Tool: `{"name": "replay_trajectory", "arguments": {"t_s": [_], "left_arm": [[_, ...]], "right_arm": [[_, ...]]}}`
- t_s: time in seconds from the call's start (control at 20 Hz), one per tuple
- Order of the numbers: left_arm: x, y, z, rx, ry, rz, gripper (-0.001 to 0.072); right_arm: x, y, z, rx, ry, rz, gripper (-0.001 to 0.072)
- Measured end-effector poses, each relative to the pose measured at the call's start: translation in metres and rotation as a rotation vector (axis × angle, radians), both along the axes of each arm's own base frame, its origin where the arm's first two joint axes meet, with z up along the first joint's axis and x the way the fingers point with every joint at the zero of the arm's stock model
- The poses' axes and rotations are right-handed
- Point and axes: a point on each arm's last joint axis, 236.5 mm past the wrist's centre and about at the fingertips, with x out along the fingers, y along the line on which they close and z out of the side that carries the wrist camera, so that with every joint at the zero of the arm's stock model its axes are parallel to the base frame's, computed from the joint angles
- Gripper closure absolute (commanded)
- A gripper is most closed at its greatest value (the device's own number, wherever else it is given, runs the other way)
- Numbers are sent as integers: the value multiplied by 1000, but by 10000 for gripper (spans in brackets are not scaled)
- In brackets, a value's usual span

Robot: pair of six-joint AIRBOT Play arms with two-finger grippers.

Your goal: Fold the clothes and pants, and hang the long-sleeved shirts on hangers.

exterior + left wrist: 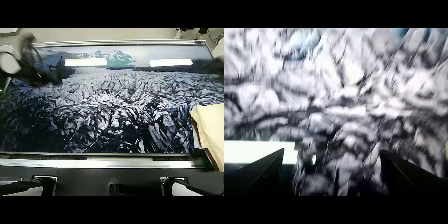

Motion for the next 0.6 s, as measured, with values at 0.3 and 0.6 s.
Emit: {"name": "replay_trajectory", "arguments": {"t_s": [0.3, 0.6], "left_arm": [[-66, -10, -71, -32, 149, 47, -9], [-72, -13, -82, -63, 112, 79, -9]], "right_arm": [[-39, 92, -113, 64, 415, 205, 118], [-43, 104, -130, 68, 448, 223, 117]]}}
